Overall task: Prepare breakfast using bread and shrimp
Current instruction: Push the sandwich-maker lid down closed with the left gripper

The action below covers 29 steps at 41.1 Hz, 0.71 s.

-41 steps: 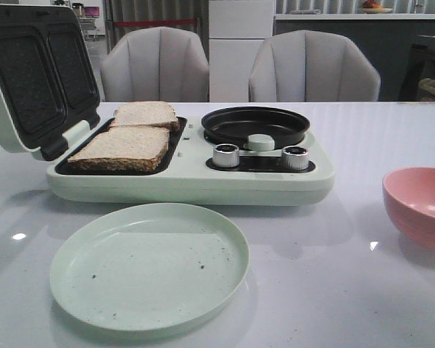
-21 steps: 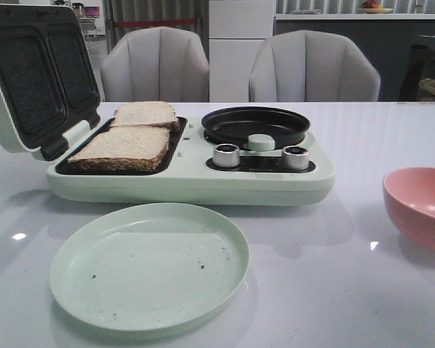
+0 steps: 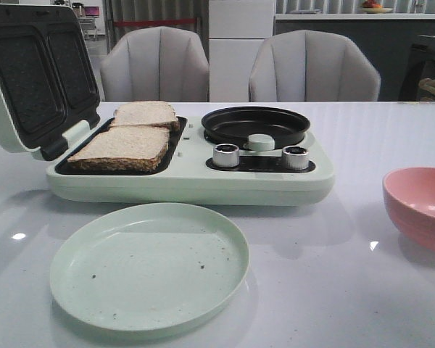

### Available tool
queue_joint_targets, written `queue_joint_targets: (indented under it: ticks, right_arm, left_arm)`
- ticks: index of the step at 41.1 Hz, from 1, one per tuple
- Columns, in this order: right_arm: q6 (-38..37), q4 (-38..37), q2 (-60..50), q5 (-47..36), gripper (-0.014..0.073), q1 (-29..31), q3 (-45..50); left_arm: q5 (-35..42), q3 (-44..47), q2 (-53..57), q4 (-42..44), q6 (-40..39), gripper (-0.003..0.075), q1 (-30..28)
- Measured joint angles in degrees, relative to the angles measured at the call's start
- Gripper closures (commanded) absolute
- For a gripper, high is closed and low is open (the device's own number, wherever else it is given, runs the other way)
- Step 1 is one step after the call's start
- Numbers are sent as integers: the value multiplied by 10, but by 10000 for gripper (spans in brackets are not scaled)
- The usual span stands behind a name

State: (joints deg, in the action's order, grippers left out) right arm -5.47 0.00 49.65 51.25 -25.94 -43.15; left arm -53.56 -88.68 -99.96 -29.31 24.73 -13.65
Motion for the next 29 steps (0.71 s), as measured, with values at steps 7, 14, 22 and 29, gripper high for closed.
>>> queue_joint_targets:
  ticks: [7, 14, 22, 29]
  right_arm:
    - [0, 0, 0, 0, 151, 0, 0]
    - [0, 0, 0, 0, 151, 0, 0]
    - [0, 0, 0, 0, 151, 0, 0]
    - [0, 0, 0, 0, 151, 0, 0]
  left_arm:
    - [1, -51, -49, -48, 1, 621, 0]
    - [0, -69, -65, -79, 3, 621, 10]
    - [-2, -71, -65, -81, 7, 621, 38]
    - [-9, -71, -65, -87, 10, 621, 66]
